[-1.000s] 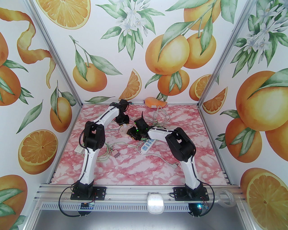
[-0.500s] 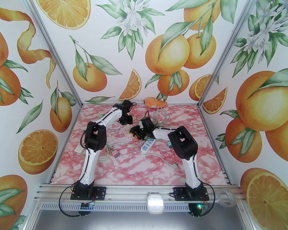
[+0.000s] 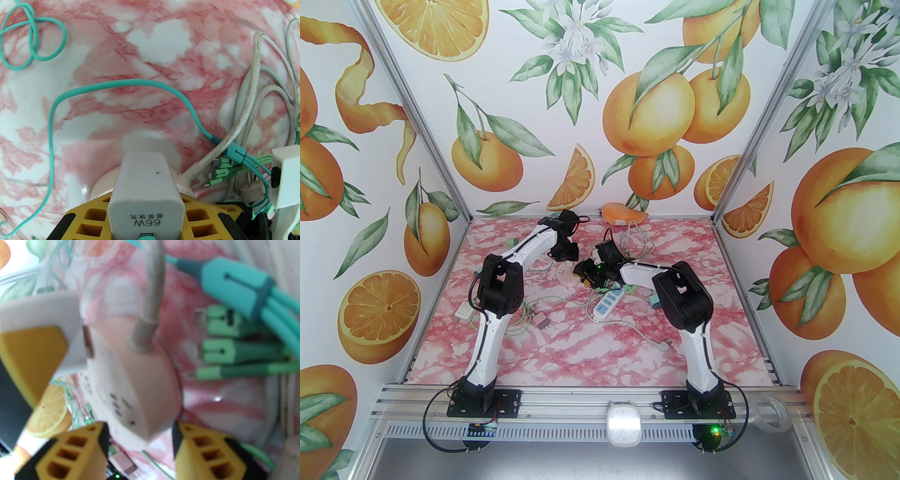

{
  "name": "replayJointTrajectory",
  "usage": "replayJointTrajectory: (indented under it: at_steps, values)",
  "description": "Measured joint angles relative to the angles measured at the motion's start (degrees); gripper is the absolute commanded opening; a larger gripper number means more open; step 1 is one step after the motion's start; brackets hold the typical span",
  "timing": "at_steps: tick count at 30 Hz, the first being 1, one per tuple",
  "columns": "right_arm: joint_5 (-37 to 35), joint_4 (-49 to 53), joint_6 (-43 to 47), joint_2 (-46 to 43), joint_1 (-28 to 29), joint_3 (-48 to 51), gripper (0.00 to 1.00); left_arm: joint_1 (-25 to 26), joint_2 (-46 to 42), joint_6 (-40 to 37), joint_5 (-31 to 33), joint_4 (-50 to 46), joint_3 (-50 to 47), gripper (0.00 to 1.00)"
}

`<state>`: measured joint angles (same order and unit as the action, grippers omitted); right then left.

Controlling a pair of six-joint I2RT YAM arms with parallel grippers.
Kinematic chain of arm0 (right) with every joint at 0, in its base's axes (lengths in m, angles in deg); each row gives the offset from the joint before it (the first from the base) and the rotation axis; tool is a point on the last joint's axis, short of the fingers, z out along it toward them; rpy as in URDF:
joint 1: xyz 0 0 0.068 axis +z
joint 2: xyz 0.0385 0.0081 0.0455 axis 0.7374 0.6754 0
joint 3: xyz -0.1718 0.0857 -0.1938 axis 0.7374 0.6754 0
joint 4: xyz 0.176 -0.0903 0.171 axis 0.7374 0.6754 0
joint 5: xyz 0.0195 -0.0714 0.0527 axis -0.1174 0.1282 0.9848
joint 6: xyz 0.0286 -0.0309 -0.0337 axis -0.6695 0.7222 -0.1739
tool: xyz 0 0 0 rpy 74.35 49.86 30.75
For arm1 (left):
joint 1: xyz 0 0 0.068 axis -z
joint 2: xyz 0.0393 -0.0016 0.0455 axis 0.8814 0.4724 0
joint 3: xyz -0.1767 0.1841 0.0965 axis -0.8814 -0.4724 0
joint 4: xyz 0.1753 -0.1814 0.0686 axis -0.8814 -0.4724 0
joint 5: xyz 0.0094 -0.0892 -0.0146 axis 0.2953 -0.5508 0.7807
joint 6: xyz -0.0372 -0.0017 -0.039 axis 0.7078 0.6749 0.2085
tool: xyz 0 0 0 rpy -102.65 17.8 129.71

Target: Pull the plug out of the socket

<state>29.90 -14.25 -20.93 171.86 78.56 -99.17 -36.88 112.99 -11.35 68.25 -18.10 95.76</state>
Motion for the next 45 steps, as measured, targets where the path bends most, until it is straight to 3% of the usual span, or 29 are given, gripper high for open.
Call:
replayJointTrajectory:
  at_steps: [13,21,27,35,45]
  values:
    - [-0.9,9.1,4.1,1.9,-0.3,-6.7,0.46,0.2,-0.1,-0.9,0.5,-0.9,0.0,0.03]
    - [-1.2,10.4,5.5,4.1,-0.1,-8.8,0.3,0.9,-0.1,-0.8,3.0,-1.0,0.0,0.01]
    - [-3.8,11.1,5.7,3.4,0.7,-8.8,0.24,3.0,-0.8,-0.7,9.7,-0.3,-1.2,0.0]
    - [-6.2,11.8,6.1,2.9,1.5,-8.9,0.22,3.8,-2.0,-0.3,11.9,1.0,-2.8,0.0]
    - [-7.9,13.2,6.1,2.9,2.1,-9.6,0.22,2.3,-1.9,2.1,8.3,-1.3,-0.9,0.0]
